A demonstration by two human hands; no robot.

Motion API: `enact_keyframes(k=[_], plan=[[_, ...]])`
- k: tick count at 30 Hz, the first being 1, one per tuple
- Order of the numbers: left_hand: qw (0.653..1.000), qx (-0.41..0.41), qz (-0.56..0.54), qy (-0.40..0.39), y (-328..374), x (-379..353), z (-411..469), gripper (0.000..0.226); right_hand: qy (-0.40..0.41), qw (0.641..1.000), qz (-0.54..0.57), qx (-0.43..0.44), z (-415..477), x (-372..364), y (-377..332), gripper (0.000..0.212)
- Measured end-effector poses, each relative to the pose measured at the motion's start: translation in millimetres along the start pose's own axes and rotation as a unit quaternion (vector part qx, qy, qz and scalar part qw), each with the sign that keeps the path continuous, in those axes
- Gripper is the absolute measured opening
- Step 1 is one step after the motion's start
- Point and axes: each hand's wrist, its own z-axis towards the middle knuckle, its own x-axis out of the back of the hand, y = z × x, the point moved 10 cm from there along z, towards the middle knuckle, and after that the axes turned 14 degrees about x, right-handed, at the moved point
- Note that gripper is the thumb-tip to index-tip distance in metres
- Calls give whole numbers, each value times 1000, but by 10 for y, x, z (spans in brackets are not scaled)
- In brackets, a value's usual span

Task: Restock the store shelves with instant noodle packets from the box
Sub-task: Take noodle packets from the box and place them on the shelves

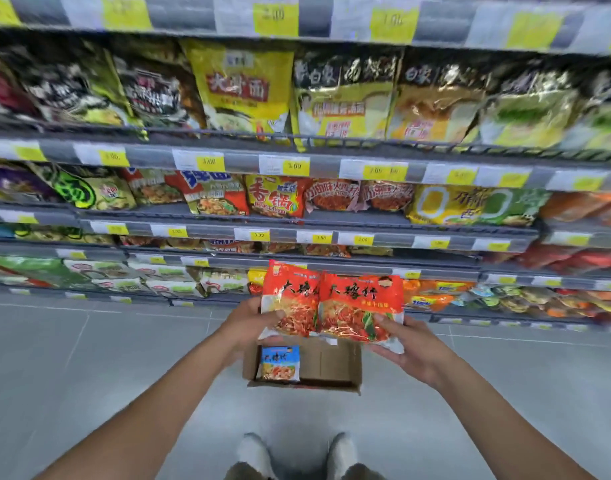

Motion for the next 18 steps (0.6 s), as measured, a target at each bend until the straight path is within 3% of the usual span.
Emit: enact_keyframes(k=[5, 8, 11, 14, 18], plan=[[999, -44, -12, -12, 435, -222, -636, 16, -45, 997, 9, 56, -499, 49, -699, 32], [997, -62, -37, -28, 578, -383, -885, 23, -59, 994, -1, 87, -700, 168, -1018, 33], [995, -77, -50, -37, 684, -559, -1084, 25, -55, 987, -73, 130, -855, 397, -1280, 31], [992, -107, -45, -52, 845, -755, -1249, 27, -56, 961, -189, 195, -1004, 563, -1647, 51], [991, -119, -20, -60, 1046, -1048, -1420, 22, -69, 940, -252, 219, -1139, 753, -2005, 18]])
